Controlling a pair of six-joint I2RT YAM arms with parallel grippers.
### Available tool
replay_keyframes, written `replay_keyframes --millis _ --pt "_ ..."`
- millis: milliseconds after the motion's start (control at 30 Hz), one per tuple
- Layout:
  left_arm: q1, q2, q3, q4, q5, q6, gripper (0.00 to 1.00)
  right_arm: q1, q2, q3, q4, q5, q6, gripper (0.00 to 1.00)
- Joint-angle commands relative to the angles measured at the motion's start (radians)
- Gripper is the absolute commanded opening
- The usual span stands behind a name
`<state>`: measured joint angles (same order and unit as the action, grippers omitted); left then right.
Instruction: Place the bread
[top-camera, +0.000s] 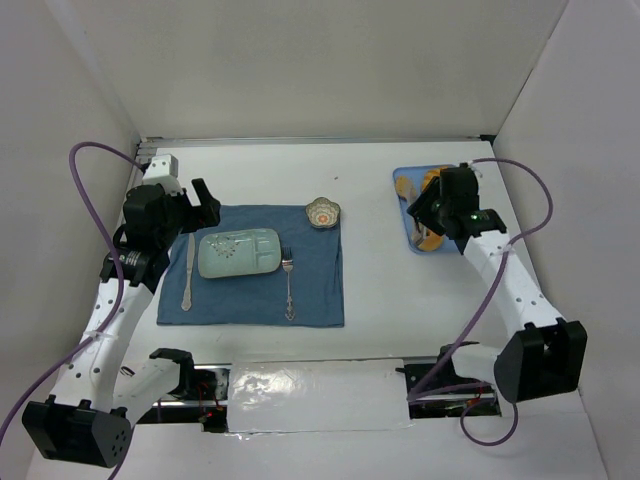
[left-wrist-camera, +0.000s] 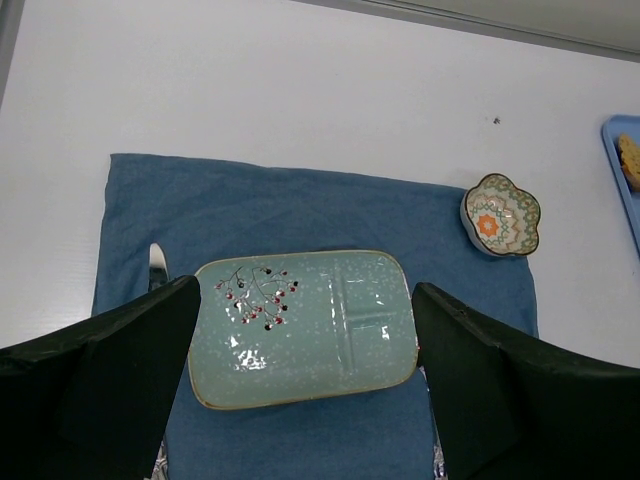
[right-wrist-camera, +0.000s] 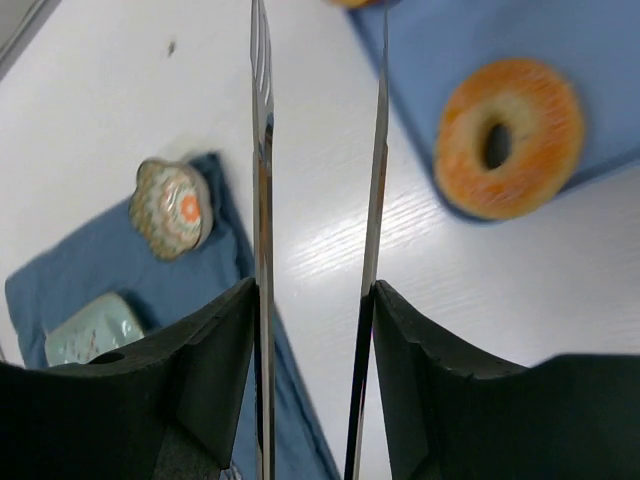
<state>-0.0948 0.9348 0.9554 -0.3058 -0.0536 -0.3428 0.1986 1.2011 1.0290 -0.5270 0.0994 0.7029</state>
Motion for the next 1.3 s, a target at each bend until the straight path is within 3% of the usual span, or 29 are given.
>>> replay_keyframes --millis 0,133,633,1267 --pt "0.003 -0.001 0.045 0.036 0.014 0.014 1.00 -0.121 0.035 0.084 0.041 -0.050 -0.077 0.56" --pt "0.003 0.009 0.045 0.036 0.024 0.014 1.00 -0.201 0.104 0.126 0.041 -0.104 -0.124 0.56" --pt "0.003 0.039 0.054 0.027 0.043 0.014 1.00 -0.242 0.253 0.157 0.137 -0.210 -0.163 0.52" --pt "0.003 0.058 0.054 0.027 0.061 0.014 1.00 -0.260 0.310 0.100 0.257 -0.236 -0.057 0.52"
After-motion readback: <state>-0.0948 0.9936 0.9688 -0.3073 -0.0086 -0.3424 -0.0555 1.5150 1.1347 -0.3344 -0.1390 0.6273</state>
